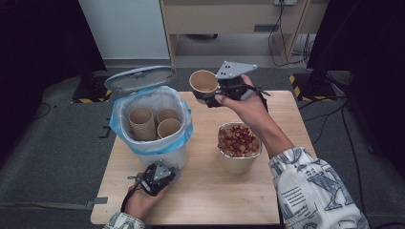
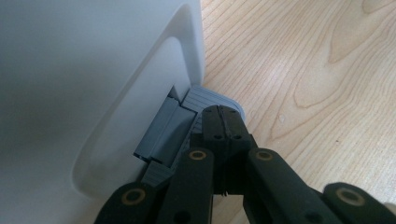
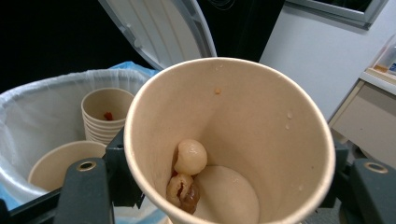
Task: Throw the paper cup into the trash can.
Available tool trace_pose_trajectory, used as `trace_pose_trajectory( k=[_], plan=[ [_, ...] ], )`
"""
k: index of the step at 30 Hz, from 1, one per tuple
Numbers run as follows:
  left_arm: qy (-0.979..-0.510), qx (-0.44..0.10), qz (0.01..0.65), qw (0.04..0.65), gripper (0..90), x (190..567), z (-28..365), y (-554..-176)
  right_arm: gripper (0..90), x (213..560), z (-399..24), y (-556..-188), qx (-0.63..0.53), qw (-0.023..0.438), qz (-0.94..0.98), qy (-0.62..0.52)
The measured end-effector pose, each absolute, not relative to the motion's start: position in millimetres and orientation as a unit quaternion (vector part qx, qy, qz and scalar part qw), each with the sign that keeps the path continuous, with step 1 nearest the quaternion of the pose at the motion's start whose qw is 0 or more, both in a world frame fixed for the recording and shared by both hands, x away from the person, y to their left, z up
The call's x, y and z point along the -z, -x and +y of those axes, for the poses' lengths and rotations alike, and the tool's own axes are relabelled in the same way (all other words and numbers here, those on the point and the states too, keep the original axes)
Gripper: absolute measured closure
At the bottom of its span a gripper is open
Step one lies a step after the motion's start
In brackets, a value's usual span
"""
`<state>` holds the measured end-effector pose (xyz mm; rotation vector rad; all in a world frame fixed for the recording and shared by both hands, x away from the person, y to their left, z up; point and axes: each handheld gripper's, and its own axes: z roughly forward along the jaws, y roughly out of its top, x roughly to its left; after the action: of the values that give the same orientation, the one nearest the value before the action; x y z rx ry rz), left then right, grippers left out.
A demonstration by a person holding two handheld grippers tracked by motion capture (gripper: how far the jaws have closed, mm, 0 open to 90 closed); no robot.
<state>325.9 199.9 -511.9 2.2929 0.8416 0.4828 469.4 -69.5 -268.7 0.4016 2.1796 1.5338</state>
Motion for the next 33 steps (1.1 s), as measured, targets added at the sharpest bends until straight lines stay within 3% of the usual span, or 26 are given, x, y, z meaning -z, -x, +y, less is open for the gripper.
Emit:
trace_pose_trajectory(
  k=[33],
  plan=[
    [-0.872, -0.183, 0.320, 0.321, 89.9, 511.9, 200.0, -326.1, 30.8, 277.8, 0.7, -465.3, -0.579, 0.144, 0.793, -0.121]
  ],
)
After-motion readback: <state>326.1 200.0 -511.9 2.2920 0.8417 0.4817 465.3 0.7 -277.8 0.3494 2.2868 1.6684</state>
